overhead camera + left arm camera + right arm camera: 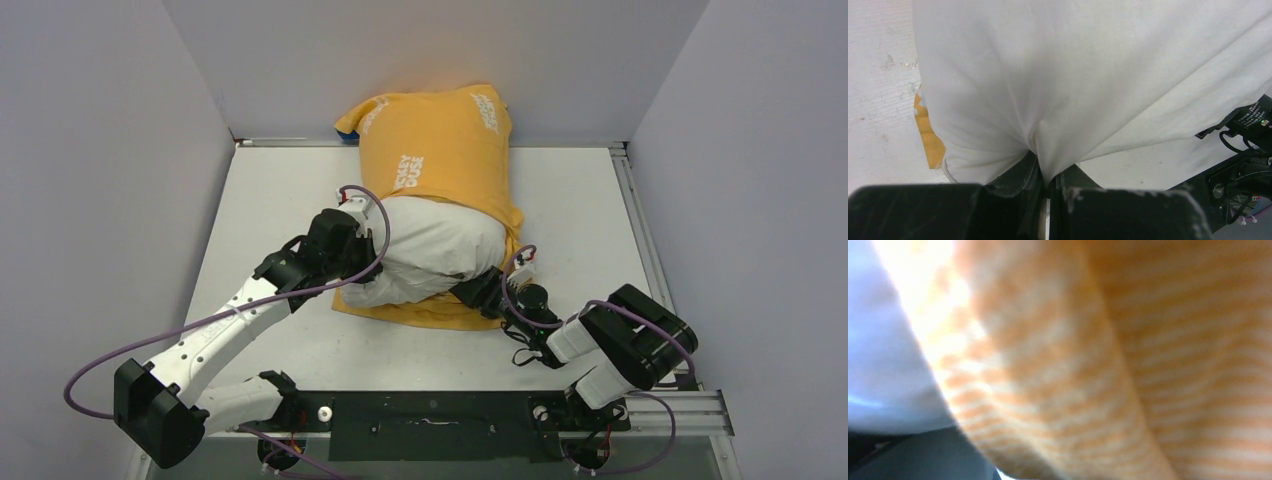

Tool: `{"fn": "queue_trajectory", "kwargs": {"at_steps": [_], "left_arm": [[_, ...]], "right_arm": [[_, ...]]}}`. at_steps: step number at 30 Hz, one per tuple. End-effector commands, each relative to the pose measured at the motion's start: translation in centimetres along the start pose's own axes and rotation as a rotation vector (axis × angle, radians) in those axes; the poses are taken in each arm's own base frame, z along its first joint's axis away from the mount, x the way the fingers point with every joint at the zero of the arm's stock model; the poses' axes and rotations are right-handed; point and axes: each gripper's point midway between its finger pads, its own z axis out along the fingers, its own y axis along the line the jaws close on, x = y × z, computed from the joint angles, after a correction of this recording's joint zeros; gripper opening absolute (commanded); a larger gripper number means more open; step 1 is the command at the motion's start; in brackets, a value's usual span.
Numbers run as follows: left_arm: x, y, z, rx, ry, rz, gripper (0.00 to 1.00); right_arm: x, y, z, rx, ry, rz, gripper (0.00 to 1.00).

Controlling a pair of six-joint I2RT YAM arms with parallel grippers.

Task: Put the pillow into the pillowcase
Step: Stuff the pillow into the pillowcase.

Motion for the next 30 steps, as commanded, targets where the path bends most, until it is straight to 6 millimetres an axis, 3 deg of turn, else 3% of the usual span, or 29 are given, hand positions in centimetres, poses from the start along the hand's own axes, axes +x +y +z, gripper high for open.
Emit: {"fn": "queue_trajectory", "kwargs": {"at_steps": [1,4,6,7,10,12,14,17,18,19,21,23,27,29,30], "left_arm": [[-3.6,-1.0,-1.5,0.036,-0.13,-0.009,0.0],[-3.7,-1.3,-1.4,0.048,-0.128,-0.01,0.0],[-3.7,-1.6,-1.2,0.063,-0.124,-0.014,0.0],[-3.7,-1.9,-1.2,0.076,-0.123,-0.015,0.0],[-3.7,-1.8,-1.2,0.071,-0.119,-0.005,0.02],[-3.6,-0.1,-1.6,-0.02,-0.105,0.03,0.24],[-3.1,2.7,-2.3,-0.176,-0.069,0.06,0.5],[-2.2,6.6,-4.4,-0.397,-0.023,0.07,0.64],[-1.7,7.4,-5.0,-0.442,-0.005,0.074,0.75],[-1.1,8.2,-5.5,-0.484,0.013,0.071,0.99],[0.5,9.5,-6.1,-0.542,0.069,0.074,0.96],[2.4,9.6,-5.2,-0.52,0.132,0.076,0.96],[4.5,3.4,-0.4,-0.122,0.174,0.036,0.96],[3.8,0.1,1.3,0.063,0.131,0.023,0.98],[3.0,-1.5,1.7,0.15,0.102,0.023,0.89]], "right_arm": [[-3.7,5.0,0.0,-0.18,-0.139,-0.058,0.74],[-3.9,5.1,0.5,-0.171,-0.14,-0.081,0.78],[-4.3,5.2,1.1,-0.168,-0.146,-0.08,0.73],[-4.4,5.4,1.4,-0.173,-0.148,-0.081,0.64],[-4.7,6.1,2.0,-0.215,-0.142,-0.09,0.22],[-4.6,6.5,1.8,-0.254,-0.129,-0.098,0.06],[-4.6,6.6,1.2,-0.267,-0.124,-0.096,0.05],[-4.7,6.6,0.3,-0.268,-0.118,-0.11,0.05],[-4.7,6.7,0.0,-0.267,-0.115,-0.119,0.05],[-4.8,6.9,-0.2,-0.266,-0.115,-0.127,0.05],[-5.0,7.1,-0.5,-0.251,-0.109,-0.143,0.05],[-5.1,7.2,-0.6,-0.232,-0.1,-0.161,0.05],[-5.6,8.3,-0.9,-0.227,-0.092,-0.204,0.05],[-5.6,8.5,-1.2,-0.229,-0.084,-0.214,0.05],[-5.5,8.7,-1.3,-0.238,-0.074,-0.221,0.05]]}}
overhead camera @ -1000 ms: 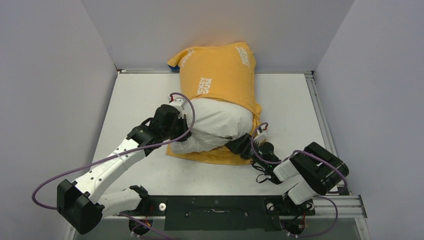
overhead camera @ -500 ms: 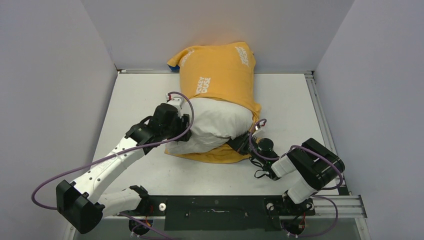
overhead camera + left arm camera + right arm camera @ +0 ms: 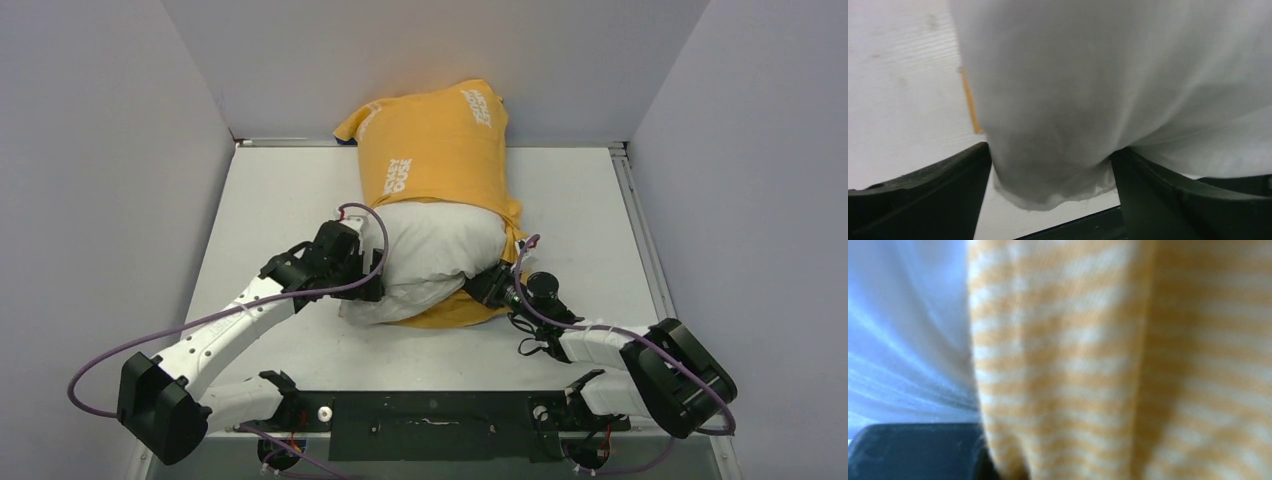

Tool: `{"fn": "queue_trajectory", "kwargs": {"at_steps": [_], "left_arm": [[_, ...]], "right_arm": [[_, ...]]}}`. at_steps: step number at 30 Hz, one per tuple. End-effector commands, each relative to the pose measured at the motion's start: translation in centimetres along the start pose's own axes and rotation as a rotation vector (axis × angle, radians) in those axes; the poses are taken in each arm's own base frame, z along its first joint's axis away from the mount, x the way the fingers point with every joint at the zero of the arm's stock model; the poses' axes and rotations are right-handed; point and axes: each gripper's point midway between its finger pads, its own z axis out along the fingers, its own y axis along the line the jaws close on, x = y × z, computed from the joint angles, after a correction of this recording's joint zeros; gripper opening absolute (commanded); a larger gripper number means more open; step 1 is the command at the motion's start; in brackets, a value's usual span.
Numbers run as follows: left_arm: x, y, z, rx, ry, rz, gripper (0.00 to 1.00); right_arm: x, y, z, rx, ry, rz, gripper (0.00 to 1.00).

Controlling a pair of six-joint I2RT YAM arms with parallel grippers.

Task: Put the pillow into the pillowcase
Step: Stuff the pillow into the pillowcase.

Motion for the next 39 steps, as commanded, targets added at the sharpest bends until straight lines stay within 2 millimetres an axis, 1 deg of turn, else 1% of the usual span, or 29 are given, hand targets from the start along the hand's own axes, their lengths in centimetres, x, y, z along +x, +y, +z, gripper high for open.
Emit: {"fn": "queue_trajectory", "kwargs": {"at_steps": [1,2,3,4,5,6,8,9,12,14,16,18,19,20,22,25,26,27,29,31,34,36,38,39], "left_arm": [[-3.0,-8.5,0.4,0.45,-0.109,0.015,0.81],[-4.3,-9.9,-0.1,0.525,-0.157,0.006,0.69],[-6.0,-11.6,-1.2,0.617,-0.235,-0.001,0.51],[-7.5,-12.7,-2.3,0.688,-0.308,-0.017,0.3],[-9.5,-13.9,-3.8,0.764,-0.398,-0.036,0.13],[-11.0,-14.9,-5.3,0.838,-0.467,-0.067,0.01],[-13.6,-16.7,-8.2,0.968,-0.59,-0.097,0.0],[-14.7,-17.4,-9.3,1.021,-0.641,-0.112,0.0],[-18.2,-18.6,-12.7,1.133,-0.879,-0.184,0.0],[-19.1,-19.8,-13.4,1.131,-1.0,-0.206,0.0],[-19.7,-21.0,-13.2,1.079,-1.097,-0.206,0.0],[-20.1,-22.5,-12.1,1.031,-1.151,-0.199,0.0],[-20.2,-23.6,-11.2,1.019,-1.157,-0.181,0.0],[-20.3,-24.6,-10.0,1.007,-1.149,-0.166,0.0],[-19.8,-26.2,-7.1,0.968,-1.11,-0.137,0.0],[-19.1,-27.7,-3.5,0.915,-1.063,-0.106,0.0],[-18.6,-28.1,-1.7,0.876,-1.036,-0.071,0.0],[-18.4,-28.3,-0.3,0.834,-1.01,-0.049,0.0],[-17.8,-28.2,3.0,0.728,-0.945,0.002,0.0],[-16.7,-28.0,5.9,0.656,-0.888,0.051,0.0],[-14.3,-27.1,10.1,0.567,-0.792,0.11,0.0],[-12.6,-26.2,13.1,0.492,-0.714,0.148,0.0],[-10.8,-25.2,15.6,0.43,-0.643,0.186,0.0],[-9.8,-24.7,16.6,0.412,-0.609,0.198,0.0]], "right_arm": [[-3.5,4.8,-0.1,-0.151,-0.075,-0.103,0.05],[-3.1,5.1,-0.2,-0.167,-0.057,-0.113,0.05],[-2.8,5.3,-0.5,-0.182,-0.041,-0.126,0.05],[-2.4,5.5,-0.8,-0.199,-0.027,-0.138,0.05],[-2.1,5.8,-1.1,-0.217,-0.012,-0.148,0.05],[-1.6,6.0,-1.4,-0.236,0.007,-0.16,0.05],[-0.9,6.9,-2.0,-0.294,0.043,-0.193,0.05],[-0.6,7.4,-2.4,-0.323,0.063,-0.207,0.05],[0.3,8.6,-3.4,-0.395,0.109,-0.239,0.05],[0.8,9.3,-4.1,-0.437,0.136,-0.254,0.05],[1.3,10.1,-4.9,-0.483,0.163,-0.265,0.05],[1.9,10.6,-5.6,-0.513,0.189,-0.272,0.05],[2.0,10.7,-5.9,-0.52,0.192,-0.275,0.05],[2.0,10.8,-6.1,-0.524,0.195,-0.278,0.05],[2.2,11.2,-6.5,-0.537,0.206,-0.289,0.05],[2.8,11.6,-7.2,-0.565,0.232,-0.295,0.05],[3.0,11.7,-7.4,-0.573,0.24,-0.294,0.05],[3.2,11.9,-7.7,-0.583,0.244,-0.292,0.05],[3.3,12.3,-8.3,-0.603,0.243,-0.288,0.05],[3.2,13.0,-9.0,-0.631,0.23,-0.282,0.05],[2.7,14.4,-10.0,-0.67,0.22,-0.285,0.05],[2.3,15.5,-10.8,-0.696,0.215,-0.292,0.05],[1.9,16.3,-11.5,-0.706,0.209,-0.306,0.05],[1.7,16.7,-11.7,-0.701,0.205,-0.312,0.05]]}}
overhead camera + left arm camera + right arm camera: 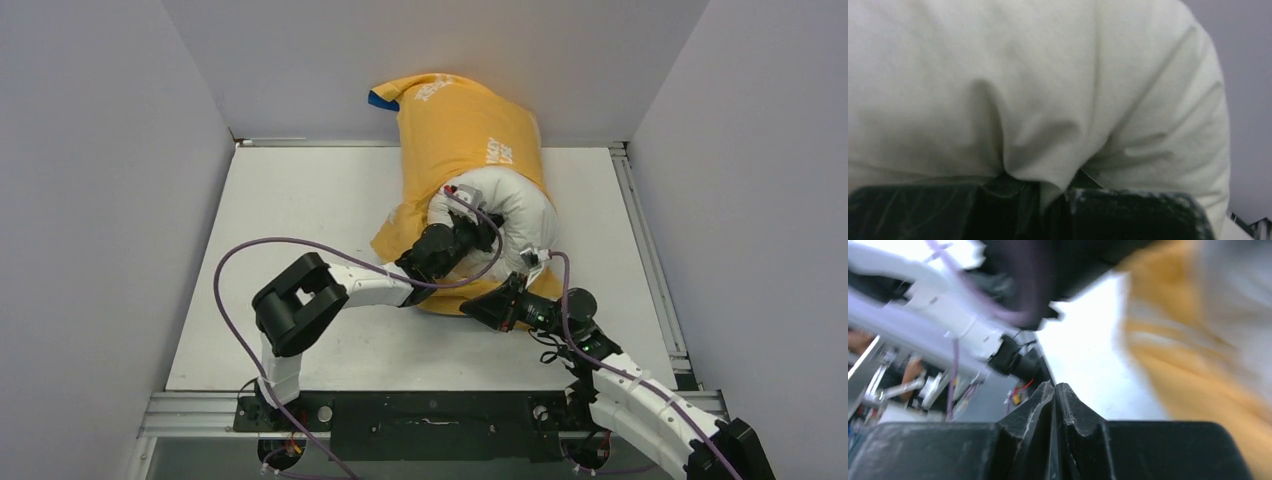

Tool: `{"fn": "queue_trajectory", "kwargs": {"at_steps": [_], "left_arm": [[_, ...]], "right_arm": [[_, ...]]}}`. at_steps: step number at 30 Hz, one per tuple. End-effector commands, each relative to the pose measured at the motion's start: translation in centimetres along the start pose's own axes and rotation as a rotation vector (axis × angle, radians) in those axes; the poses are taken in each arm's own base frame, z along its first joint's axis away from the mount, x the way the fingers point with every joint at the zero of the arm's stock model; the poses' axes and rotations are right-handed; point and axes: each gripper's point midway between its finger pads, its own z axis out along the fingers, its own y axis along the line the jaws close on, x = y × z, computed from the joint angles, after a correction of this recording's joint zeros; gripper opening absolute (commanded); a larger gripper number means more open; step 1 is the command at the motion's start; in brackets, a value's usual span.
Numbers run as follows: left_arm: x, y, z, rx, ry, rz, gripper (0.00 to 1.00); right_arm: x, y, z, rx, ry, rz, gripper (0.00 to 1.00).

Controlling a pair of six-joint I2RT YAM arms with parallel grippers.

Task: Put the pillow into the pillowcase
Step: Stuff the pillow into the pillowcase.

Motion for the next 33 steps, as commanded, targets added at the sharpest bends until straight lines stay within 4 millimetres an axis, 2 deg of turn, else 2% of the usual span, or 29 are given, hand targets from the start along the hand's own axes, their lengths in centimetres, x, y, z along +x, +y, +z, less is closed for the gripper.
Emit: {"fn": "queue_trajectory", "kwargs": {"at_steps": [1,5,8,9,12,16,18,22,26,28,30,33], "left_arm": [[13.2,7.4,-3.5,-0.189,0.414,0.166,0.0],[16.1,8.6,-6.9,-0.216,0.523,0.138,0.0],[17.2,9.9,-8.8,-0.255,0.585,0.124,0.0],[17.2,10.0,-9.2,-0.252,0.595,0.11,0.0],[16.0,9.4,-9.1,-0.211,0.595,0.021,0.0],[13.7,8.2,-8.2,-0.151,0.611,-0.091,0.0],[12.5,7.4,-7.7,-0.118,0.618,-0.113,0.0],[10.2,6.3,-7.2,-0.089,0.597,-0.11,0.0],[9.1,6.0,-7.3,-0.092,0.584,-0.112,0.0],[8.7,5.9,-7.4,-0.092,0.579,-0.117,0.0],[8.2,5.7,-7.4,-0.09,0.571,-0.12,0.0],[7.7,5.5,-7.3,-0.084,0.565,-0.125,0.0]], "right_arm": [[-1.2,8.8,-1.5,-0.289,0.07,-0.164,0.05],[-2.7,8.8,-1.8,-0.19,0.047,-0.229,0.05],[-3.2,7.2,-1.9,-0.079,0.048,-0.269,0.06],[-3.3,6.1,-1.9,-0.021,0.05,-0.282,0.09],[-2.5,2.2,-2.5,0.153,0.058,-0.293,0.21],[-1.3,-2.2,-2.9,0.308,0.06,-0.273,0.27],[-1.3,-3.7,-2.6,0.352,0.05,-0.264,0.31],[-2.5,-4.9,-1.0,0.372,0.021,-0.264,0.34],[-3.4,-5.6,1.1,0.356,0.027,-0.277,0.4],[-3.2,-6.7,2.0,0.372,0.052,-0.274,0.44],[-2.9,-8.0,2.5,0.394,0.074,-0.277,0.49],[-3.2,-9.2,2.7,0.424,0.055,-0.302,0.66]]}}
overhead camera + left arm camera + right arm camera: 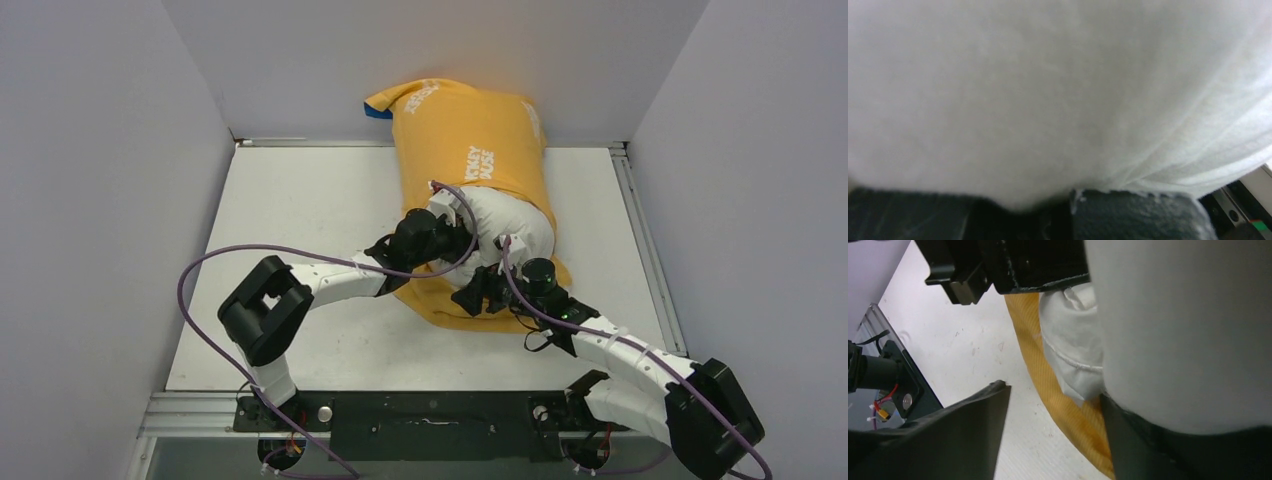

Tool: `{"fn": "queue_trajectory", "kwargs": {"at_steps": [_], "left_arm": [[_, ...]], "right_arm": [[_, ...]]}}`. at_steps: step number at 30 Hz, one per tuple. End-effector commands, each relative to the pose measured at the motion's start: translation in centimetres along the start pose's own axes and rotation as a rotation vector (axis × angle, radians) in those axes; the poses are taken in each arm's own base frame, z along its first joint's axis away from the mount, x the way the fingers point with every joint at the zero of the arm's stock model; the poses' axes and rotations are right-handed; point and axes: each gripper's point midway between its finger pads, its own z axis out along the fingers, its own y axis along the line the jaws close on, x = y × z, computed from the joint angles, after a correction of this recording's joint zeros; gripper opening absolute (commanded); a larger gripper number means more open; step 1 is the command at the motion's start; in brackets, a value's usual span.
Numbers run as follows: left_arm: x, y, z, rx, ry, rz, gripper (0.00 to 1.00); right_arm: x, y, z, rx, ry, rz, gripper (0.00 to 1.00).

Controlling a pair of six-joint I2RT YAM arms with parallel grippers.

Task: Put the pillow into the pillowcase
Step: Stuff the pillow into the pillowcase.

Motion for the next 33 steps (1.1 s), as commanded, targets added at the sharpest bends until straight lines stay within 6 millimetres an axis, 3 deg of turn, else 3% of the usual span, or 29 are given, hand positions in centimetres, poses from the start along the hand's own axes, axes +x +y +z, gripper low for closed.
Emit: {"fn": "queue_trajectory", "kwargs": {"at_steps": [1,4,8,13,17,19,27,33], "left_arm": [[1.1,1.9,-0.8,-0.07,0.072,-0.005,0.0],[0.8,1.7,-0.9,-0.065,0.074,-0.004,0.0],[0.6,1.7,-0.9,-0.069,0.076,-0.003,0.0],[-0.1,1.3,-0.9,-0.046,0.069,-0.029,0.0],[-1.2,1.2,-1.1,-0.026,0.05,-0.069,0.0],[-1.9,1.0,-1.2,-0.01,0.041,-0.089,0.0],[-4.4,2.4,-1.9,-0.004,-0.014,-0.154,0.0],[-5.1,3.5,-2.1,-0.024,-0.043,-0.174,0.0]], "right_arm": [[-4.8,-0.3,1.0,0.023,-0.166,-0.099,0.73],[-5.5,-1.3,1.5,0.069,-0.169,-0.142,0.87],[-5.0,-2.1,2.9,0.062,-0.122,-0.158,0.92],[-0.4,-3.7,5.8,0.015,0.026,-0.138,0.93],[2.9,-7.0,6.2,0.133,0.071,-0.101,0.94],[4.7,-7.5,6.1,0.136,0.116,-0.08,0.94],[12.1,-0.6,4.7,-0.129,0.376,-0.04,0.86],[13.7,3.6,2.2,-0.259,0.416,0.023,0.56]]}}
